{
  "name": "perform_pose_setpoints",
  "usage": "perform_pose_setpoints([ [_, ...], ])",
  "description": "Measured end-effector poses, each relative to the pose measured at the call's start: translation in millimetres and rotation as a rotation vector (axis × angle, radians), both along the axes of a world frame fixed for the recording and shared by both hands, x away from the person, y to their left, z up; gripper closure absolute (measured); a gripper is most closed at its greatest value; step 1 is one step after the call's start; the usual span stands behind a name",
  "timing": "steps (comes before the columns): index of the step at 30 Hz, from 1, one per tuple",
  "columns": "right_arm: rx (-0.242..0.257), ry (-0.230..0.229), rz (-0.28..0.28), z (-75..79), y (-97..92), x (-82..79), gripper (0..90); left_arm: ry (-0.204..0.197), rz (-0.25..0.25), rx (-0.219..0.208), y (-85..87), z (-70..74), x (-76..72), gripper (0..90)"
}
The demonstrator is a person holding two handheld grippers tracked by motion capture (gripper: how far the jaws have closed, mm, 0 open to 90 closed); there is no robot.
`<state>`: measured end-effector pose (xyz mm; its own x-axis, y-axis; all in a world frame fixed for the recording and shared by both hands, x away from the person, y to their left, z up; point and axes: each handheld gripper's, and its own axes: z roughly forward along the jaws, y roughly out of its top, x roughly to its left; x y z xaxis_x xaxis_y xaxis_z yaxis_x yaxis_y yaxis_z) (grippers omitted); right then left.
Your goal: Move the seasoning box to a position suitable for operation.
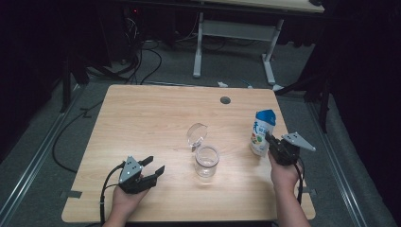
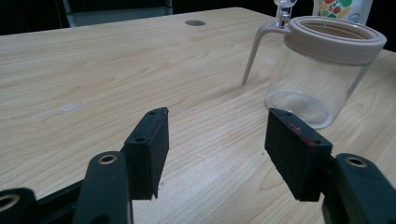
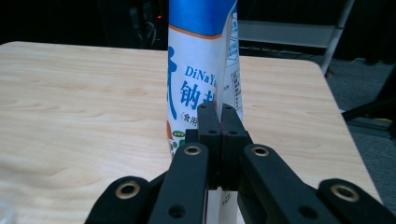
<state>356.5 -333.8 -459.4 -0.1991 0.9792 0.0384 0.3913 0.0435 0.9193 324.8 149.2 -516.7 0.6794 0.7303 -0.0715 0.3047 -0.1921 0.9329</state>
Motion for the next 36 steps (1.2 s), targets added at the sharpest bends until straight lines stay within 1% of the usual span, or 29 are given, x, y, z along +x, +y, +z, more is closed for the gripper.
perform_pose_setpoints([
  [1,0.000,0.000,0.000,0.0,0.0,0.0,90.0,-0.001,-0.002,0.000,-0.1,0.0,-0.1,39.9],
  [2,-0.001,0.019,0.016,1.5,0.8,-5.5,90.0,-0.004,-0.003,-0.001,-0.3,-0.1,-0.1,39.9],
  [3,-0.001,0.019,0.016,1.5,0.8,-5.5,90.0,-0.005,-0.005,0.000,-0.4,-0.1,-0.2,39.9],
  [4,-0.003,0.028,0.027,2.1,1.7,-8.0,90.0,-0.004,-0.006,0.000,-0.7,-0.2,-0.3,39.9],
  [5,-0.007,0.037,0.037,2.7,3.1,-10.6,90.0,-0.004,-0.008,0.000,-0.9,-0.2,-0.3,39.9],
  [6,-0.023,0.059,0.056,3.9,6.0,-15.4,90.0,-0.007,-0.012,0.000,-1.7,-0.3,-0.7,39.9],
  [7,-0.023,0.059,0.056,3.9,6.0,-15.4,90.0,-0.007,-0.012,0.000,-1.7,-0.3,-0.7,39.9],
  [8,-0.036,0.078,0.076,5.2,9.0,-20.2,90.0,-0.009,-0.014,-0.001,-2.3,-0.3,-1.0,39.9],
  [9,-0.036,0.078,0.076,5.2,9.0,-20.2,90.0,-0.010,-0.016,0.002,-2.4,-0.1,-1.2,39.9],
  [11,-0.042,0.093,0.089,6.8,10.3,-23.2,90.0,-0.014,-0.021,0.002,-3.1,-0.2,-1.5,39.9],
  [12,-0.043,0.105,0.095,8.0,11.3,-24.8,90.0,-0.014,-0.022,0.002,-3.4,-0.3,-1.6,39.9],
  [13,-0.060,0.130,0.113,11.1,13.7,-27.1,90.0,-0.014,-0.023,0.001,-3.5,-0.3,-1.7,39.9],
  [14,-0.060,0.130,0.113,11.1,13.7,-27.1,90.0,-0.013,-0.025,0.002,-3.6,-0.3,-1.7,39.9],
  [16,-0.065,0.151,0.129,14.4,16.4,-29.0,90.0,-0.016,-0.025,0.002,-3.8,-0.4,-1.8,39.9],
  [17,-0.080,0.157,0.137,16.0,17.3,-29.5,90.0,-0.017,-0.024,0.001,-3.7,-0.3,-2.0,39.9],
  [18,-0.074,0.179,0.139,17.9,18.0,-30.1,90.0,-0.017,-0.025,0.000,-3.6,-0.2,-2.0,39.9],
  [19,-0.075,0.185,0.146,18.9,17.6,-29.8,90.0,-0.018,-0.025,0.000,-3.7,-0.2,-2.1,39.9],
  [20,-0.067,0.201,0.149,20.7,17.9,-30.2,90.0,-0.019,-0.025,0.001,-3.8,-0.3,-2.2,39.9],
  [23,-0.086,0.235,0.163,26.0,18.2,-30.6,90.0,-0.020,-0.030,0.007,-4.2,-0.5,-2.1,39.9],
  [26,-0.087,0.276,0.169,30.8,17.7,-30.3,90.0,-0.021,-0.033,0.005,-4.7,-0.4,-2.3,39.9],
  [27,-0.097,0.303,0.179,34.4,17.9,-29.7,90.0,-0.022,-0.035,0.006,-4.9,-0.4,-2.4,39.9],
  [28,-0.108,0.315,0.185,36.2,18.2,-29.2,90.0,-0.022,-0.037,0.006,-5.2,-0.4,-2.6,39.9],
  [29,-0.108,0.315,0.185,36.2,18.2,-29.2,90.0,-0.023,-0.039,0.005,-5.6,-0.5,-2.7,39.9],
  [30,-0.116,0.345,0.190,39.6,18.7,-28.4,90.0,-0.024,-0.042,0.008,-5.9,-0.5,-2.8,39.9],
  [31,-0.116,0.345,0.190,39.6,18.7,-28.4,90.0,-0.025,-0.044,0.009,-6.3,-0.5,-3.0,39.9],
  [33,-0.137,0.370,0.200,42.9,19.7,-27.3,90.0,-0.026,-0.045,0.008,-6.9,-0.6,-3.2,39.8],
  [34,-0.164,0.395,0.210,46.3,21.3,-26.3,90.0,-0.026,-0.048,0.010,-7.1,-0.5,-3.4,39.8],
  [35,-0.164,0.395,0.210,46.3,21.3,-26.3,90.0,-0.028,-0.050,0.012,-7.3,-0.4,-3.6,39.8],
  [36,-0.175,0.406,0.212,47.8,22.3,-26.1,90.0,-0.028,-0.052,0.012,-7.6,-0.4,-3.8,39.8],
])
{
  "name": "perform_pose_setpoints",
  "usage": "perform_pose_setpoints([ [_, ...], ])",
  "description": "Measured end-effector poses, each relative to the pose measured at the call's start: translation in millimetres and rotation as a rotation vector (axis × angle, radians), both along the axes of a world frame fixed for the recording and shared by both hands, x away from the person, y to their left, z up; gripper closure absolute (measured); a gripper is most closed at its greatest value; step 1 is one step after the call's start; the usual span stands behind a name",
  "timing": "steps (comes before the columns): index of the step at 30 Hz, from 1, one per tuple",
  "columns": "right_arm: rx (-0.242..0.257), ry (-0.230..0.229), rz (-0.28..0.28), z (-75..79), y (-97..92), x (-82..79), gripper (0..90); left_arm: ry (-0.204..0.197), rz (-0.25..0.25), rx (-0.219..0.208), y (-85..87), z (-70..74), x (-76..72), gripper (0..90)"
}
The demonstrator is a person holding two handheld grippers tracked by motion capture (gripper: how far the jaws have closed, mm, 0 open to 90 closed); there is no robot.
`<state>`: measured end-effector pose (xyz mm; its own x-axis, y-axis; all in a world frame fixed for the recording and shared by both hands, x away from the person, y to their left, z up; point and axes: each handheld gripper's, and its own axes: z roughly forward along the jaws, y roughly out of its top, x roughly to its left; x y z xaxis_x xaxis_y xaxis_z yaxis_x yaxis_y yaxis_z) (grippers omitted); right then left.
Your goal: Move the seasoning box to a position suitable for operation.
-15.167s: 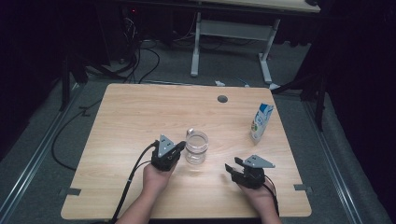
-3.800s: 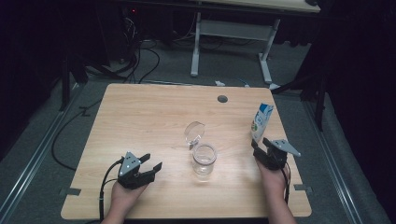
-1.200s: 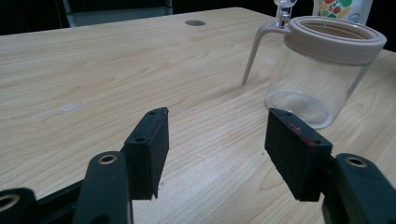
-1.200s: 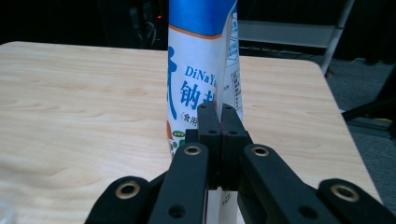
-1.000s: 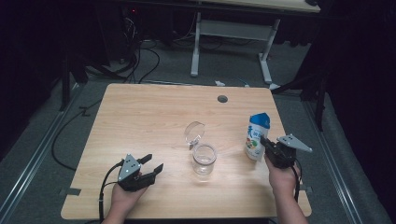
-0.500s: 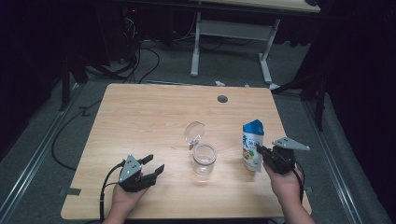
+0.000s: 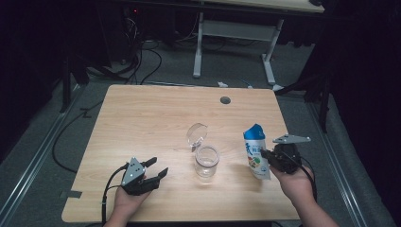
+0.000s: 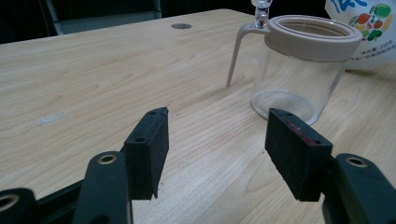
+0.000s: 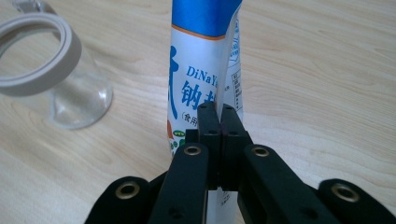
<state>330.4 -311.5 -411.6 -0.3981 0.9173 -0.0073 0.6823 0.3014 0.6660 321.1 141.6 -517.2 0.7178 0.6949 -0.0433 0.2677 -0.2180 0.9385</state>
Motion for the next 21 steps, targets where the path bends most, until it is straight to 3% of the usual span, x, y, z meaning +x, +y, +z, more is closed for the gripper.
perform_pose_setpoints([
  [10,-0.076,0.131,0.053,12.3,5.9,5.0,90.0,-0.003,-0.012,0.007,-3.4,-0.1,-1.5,39.7],
  [21,-0.113,0.223,0.080,17.1,10.2,14.8,90.0,-0.005,-0.024,0.009,-5.1,-0.5,-2.2,39.7],
])
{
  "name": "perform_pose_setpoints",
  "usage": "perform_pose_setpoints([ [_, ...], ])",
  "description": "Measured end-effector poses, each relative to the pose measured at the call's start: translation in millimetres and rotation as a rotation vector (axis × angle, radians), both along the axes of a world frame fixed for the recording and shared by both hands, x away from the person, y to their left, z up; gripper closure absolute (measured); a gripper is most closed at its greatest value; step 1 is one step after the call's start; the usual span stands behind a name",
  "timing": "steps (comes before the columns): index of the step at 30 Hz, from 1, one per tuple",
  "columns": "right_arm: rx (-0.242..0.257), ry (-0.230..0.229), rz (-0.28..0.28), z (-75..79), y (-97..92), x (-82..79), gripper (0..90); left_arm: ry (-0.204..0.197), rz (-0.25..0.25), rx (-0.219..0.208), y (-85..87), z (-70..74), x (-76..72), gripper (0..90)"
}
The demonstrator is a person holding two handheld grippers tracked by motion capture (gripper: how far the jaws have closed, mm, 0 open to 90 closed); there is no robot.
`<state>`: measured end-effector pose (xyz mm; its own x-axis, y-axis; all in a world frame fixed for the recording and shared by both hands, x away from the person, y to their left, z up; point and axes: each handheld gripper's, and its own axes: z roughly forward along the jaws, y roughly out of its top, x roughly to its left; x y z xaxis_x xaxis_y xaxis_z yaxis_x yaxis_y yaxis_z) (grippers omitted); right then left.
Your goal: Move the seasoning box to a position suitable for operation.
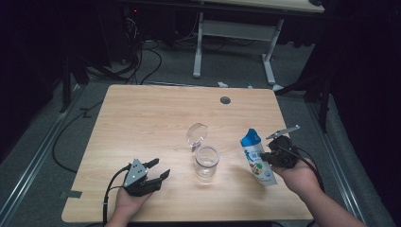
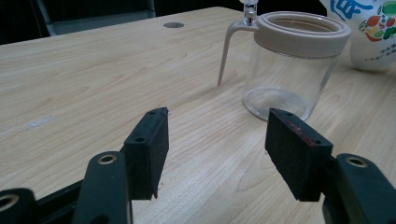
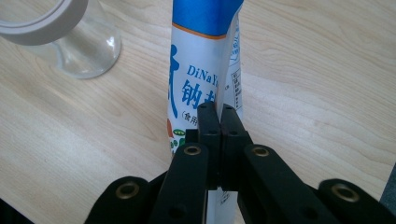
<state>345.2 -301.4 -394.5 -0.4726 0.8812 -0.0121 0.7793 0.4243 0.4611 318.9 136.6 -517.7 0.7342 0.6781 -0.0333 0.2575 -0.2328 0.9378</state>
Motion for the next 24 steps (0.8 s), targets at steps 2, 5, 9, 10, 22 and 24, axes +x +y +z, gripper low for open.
perform_pose_setpoints([
  [2,-0.013,0.017,0.004,0.5,2.0,2.3,90.0,0.000,-0.006,0.000,-0.8,-0.3,-0.2,39.7],
  [5,-0.022,0.036,0.013,1.8,4.5,5.7,90.0,0.004,-0.021,0.004,-2.5,-0.2,-0.8,39.7],
  [9,-0.038,0.060,0.019,3.1,6.7,9.0,90.0,-0.005,-0.035,-0.002,-4.6,1.1,-2.5,39.6],
  [10,-0.036,0.066,0.019,3.0,6.9,9.8,90.0,-0.008,-0.038,-0.001,-4.8,1.2,-2.8,39.6],
  [22,-0.081,0.130,0.033,5.5,13.8,20.3,90.0,-0.001,-0.067,-0.036,-9.3,2.7,-5.3,40.3],
  [24,-0.085,0.142,0.030,5.0,15.3,20.6,90.0,-0.004,-0.071,-0.039,-11.3,3.3,-6.7,40.7],
])
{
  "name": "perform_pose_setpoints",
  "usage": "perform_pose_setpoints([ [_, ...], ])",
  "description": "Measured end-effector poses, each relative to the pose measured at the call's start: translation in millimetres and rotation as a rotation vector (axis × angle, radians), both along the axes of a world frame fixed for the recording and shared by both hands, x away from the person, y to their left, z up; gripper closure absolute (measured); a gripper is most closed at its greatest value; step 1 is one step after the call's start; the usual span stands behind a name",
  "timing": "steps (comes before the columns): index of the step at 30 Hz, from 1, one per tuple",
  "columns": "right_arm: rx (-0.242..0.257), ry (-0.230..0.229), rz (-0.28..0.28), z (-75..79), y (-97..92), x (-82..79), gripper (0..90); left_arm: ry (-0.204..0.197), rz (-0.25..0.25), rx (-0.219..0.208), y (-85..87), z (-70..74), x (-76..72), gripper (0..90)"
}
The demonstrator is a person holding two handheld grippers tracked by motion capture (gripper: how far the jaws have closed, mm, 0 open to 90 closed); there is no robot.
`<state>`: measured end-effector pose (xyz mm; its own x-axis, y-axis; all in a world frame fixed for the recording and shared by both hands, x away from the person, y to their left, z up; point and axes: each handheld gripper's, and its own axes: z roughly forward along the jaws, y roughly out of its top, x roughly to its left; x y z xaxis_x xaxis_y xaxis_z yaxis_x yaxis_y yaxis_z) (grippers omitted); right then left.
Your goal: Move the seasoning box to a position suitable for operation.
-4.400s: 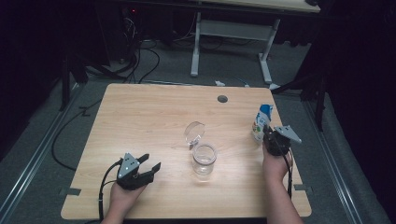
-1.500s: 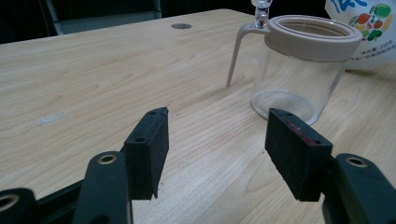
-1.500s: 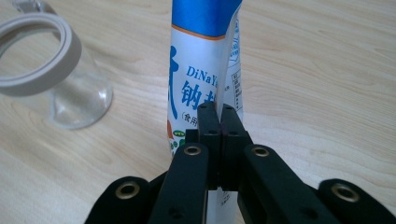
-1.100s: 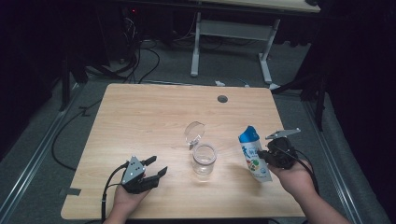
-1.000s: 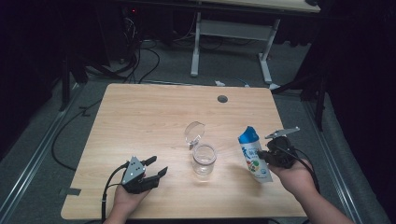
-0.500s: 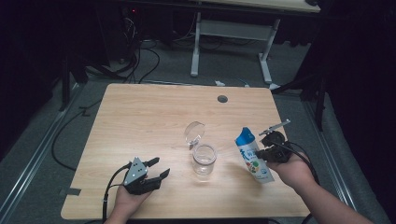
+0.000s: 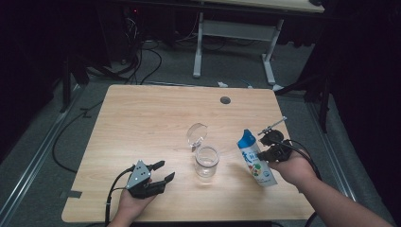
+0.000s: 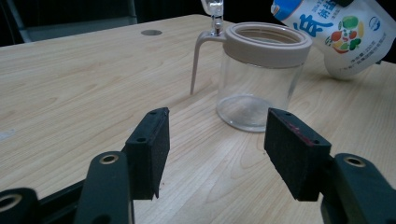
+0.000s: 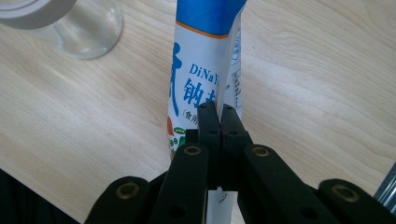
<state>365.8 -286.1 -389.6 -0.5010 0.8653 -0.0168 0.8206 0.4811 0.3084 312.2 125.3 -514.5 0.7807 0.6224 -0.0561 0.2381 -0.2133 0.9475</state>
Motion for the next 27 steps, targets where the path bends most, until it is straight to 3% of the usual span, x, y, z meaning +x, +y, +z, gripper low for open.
perform_pose_setpoints([
  [7,-0.017,0.009,0.007,1.2,0.0,-0.2,90.0,-0.021,-0.011,0.023,-10.2,-2.4,-5.1,36.8],
  [12,-0.009,0.010,-0.001,1.9,-1.4,-3.1,90.0,-0.001,-0.041,0.015,-19.7,-4.3,-8.4,36.1],
  [27,0.016,-0.005,0.011,22.2,1.8,-18.1,90.0,-0.031,-0.128,0.037,-63.7,-2.3,-24.4,34.9],
])
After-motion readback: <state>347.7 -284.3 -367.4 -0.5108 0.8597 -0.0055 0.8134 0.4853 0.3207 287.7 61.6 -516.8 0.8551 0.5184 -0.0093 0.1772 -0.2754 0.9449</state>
